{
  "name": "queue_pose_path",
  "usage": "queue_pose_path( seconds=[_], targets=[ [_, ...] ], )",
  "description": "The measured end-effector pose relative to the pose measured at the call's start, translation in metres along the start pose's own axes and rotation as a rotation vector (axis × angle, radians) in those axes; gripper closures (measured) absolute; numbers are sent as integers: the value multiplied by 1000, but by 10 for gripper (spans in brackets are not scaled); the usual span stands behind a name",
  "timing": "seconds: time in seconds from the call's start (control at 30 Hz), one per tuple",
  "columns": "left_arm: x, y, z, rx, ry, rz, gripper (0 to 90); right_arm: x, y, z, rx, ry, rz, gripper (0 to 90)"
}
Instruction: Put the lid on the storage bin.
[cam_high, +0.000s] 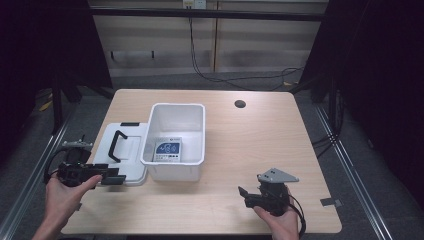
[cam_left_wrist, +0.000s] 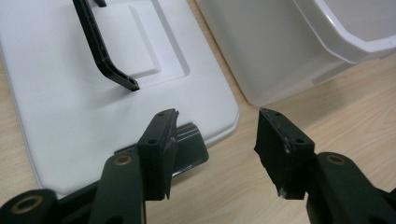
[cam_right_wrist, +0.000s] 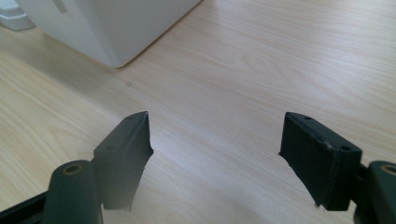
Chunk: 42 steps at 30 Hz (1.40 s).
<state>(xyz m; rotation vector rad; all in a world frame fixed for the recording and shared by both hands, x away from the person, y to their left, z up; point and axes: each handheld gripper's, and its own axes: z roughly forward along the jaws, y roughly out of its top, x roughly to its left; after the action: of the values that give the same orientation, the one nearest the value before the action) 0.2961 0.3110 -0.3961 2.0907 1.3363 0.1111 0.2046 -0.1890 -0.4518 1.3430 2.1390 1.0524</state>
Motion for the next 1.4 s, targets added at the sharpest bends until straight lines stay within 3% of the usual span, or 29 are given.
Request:
queue_pose_path(
  seconds=[0.37,0.57,0.7,0.93,1.33,1.4],
  targets=[
    [19,18,-3,18,26,-71,516,2,0,2,13,8,-3,238],
    [25,25,-2,56,50,-74,529,3,1,4,17,15,-17,238],
    [28,34,-2,90,104,-67,552,6,2,6,20,24,-26,238],
    [29,50,-1,123,108,-65,556,7,3,7,27,25,-38,238],
    [41,75,27,207,103,-123,568,8,2,7,36,32,-43,238],
    [43,79,31,218,120,-135,566,8,2,7,37,34,-42,237]
  ],
)
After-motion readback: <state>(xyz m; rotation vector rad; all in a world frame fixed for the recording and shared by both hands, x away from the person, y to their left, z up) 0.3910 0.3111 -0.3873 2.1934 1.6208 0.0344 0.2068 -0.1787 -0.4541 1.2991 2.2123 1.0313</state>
